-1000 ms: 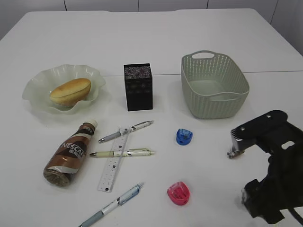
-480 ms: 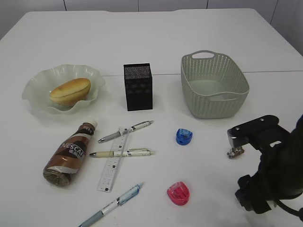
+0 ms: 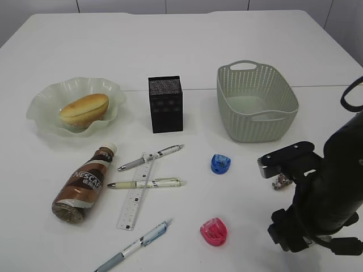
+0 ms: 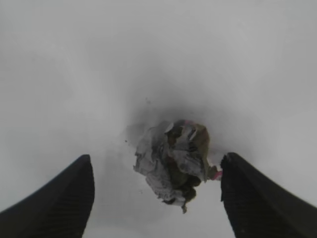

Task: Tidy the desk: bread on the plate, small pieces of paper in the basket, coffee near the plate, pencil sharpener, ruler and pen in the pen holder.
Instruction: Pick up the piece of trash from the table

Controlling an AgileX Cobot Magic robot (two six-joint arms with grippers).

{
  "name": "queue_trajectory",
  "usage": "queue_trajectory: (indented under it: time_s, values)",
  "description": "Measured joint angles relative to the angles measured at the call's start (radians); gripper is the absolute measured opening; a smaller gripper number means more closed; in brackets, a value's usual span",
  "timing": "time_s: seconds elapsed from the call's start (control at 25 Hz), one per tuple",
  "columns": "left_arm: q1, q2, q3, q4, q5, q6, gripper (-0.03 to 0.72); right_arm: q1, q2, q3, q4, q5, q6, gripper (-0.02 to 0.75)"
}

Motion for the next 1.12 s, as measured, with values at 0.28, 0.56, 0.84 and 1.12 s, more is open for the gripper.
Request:
queue_trajectory:
  time_s: [0.28,0.56,0.84,1.12]
  values:
    - [0.000,0.000,0.000,0.000,0.000,0.000,0.486,0.000,0.042,0.000,-0.032,-0.012,0.000,0.583]
    - [0.000,0.000,0.000,0.000,0.000,0.000,0.486,0.000,0.065,0.000,-0.035,-0.028,0.000,0.583]
    - [0.000,0.000,0.000,0.000,0.000,0.000,0.486,0.000,0.065,-0.001,-0.050,-0.034,0.000,0.583]
    - [0.000,0.000,0.000,0.000,0.000,0.000,0.486,0.000,0.065,-0.001,-0.052,-0.034,0.000,0.583]
